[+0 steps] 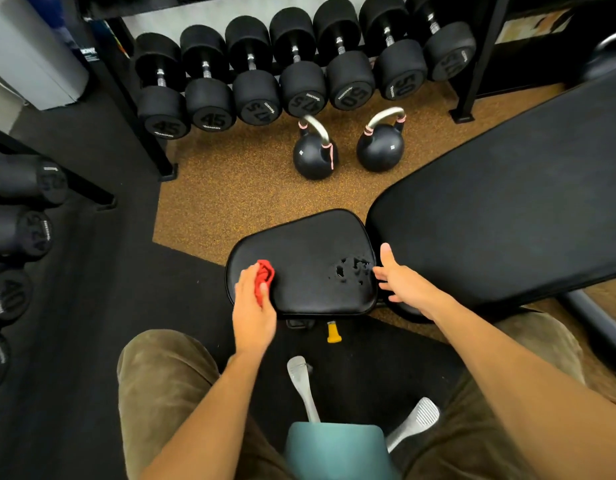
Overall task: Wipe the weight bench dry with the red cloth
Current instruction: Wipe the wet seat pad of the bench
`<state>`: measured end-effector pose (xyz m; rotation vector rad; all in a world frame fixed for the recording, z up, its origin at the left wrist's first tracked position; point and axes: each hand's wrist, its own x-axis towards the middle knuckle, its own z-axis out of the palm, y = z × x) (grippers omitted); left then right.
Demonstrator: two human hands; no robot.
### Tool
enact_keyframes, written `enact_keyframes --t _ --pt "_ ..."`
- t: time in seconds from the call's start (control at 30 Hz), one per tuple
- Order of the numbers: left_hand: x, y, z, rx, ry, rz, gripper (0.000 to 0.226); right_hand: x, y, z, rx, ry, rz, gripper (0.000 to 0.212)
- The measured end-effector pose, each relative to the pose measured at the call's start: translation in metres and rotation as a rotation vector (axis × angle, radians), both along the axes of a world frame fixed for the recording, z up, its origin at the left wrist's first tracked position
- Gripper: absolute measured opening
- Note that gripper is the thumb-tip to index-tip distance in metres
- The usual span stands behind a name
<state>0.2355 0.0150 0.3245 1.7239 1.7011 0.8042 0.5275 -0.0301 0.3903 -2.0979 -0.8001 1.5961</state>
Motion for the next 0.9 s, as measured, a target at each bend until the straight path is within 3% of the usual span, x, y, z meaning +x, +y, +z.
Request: enact_keyframes --t 0.17,0.33,0.67,0.73,0.77,0.9 --pt "0.0 -0.006 -0.022 -0.039 0.104 -0.075 0.046 -0.001 -0.001 0.002 0.017 0.025 -0.004 0.099" --pt "0.042 -0.033 -0.021 0.076 0.119 -0.28 0.045 -0.001 0.002 -0.006 -0.012 -0.074 0.079 0.14" --pt "0.104 -0.076 -0.018 0.037 0.07 -0.535 0.055 0.001 0.013 -0.005 -0.046 -0.128 0.125 0.151" --pt "0.108 -0.077 -0.014 0.005 -0.017 -0.602 0.05 0.002 0.014 -0.006 -0.043 -0.139 0.152 0.143" --pt "0.108 -0.076 -0.01 -0.021 -0.09 -0.596 0.046 0.0 0.014 -0.001 -0.043 -0.122 0.157 0.127" --pt "0.086 -0.053 0.013 -0.011 -0.313 -0.325 0.037 -0.001 0.012 0.011 -0.076 -0.021 0.138 0.107"
